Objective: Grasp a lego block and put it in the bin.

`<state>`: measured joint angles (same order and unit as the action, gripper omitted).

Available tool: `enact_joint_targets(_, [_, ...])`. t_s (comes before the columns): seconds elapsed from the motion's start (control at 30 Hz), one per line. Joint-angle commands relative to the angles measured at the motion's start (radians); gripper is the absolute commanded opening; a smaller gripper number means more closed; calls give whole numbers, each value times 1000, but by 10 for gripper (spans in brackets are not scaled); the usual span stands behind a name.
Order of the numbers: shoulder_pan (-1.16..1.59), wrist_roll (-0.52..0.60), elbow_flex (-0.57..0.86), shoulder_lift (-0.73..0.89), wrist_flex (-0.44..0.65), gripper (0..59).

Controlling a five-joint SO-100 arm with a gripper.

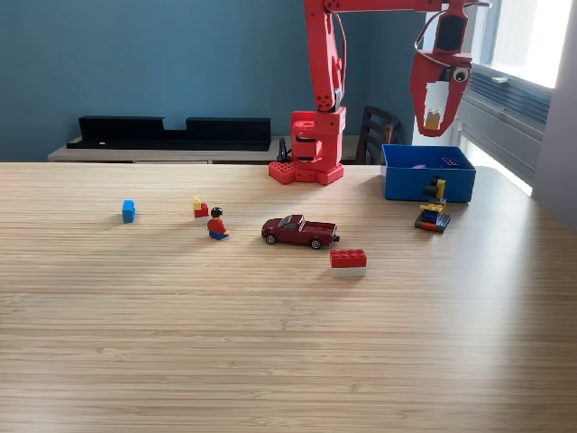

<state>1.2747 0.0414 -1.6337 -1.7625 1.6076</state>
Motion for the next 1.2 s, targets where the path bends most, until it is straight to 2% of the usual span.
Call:
enact_joint_targets(0.03, [8,-23,29,-67,-2,264])
enact_joint_targets(0.1, [5,-28,31,-67,-5,260])
enact_joint_targets(0.17, [-3,-29,32,-67,-11,211])
enact_joint_targets(0.27, [-37,-14,44,-67,-23,40])
enact_joint_targets(0.3, [-61,-2,51,-67,-29,1])
enact_joint_targets(0.43, [-227,63,100,-67,-48,0])
enact_joint_targets(0.63, [-621,179,210,-67,-61,0])
enact_joint_targets(0.73, [-776,178,216,-67,-74,0])
enact_joint_targets(0.83, [-867,130,195,-69,-77,0])
enact_joint_targets(1.2, [-910,95,224,-69,-84,0])
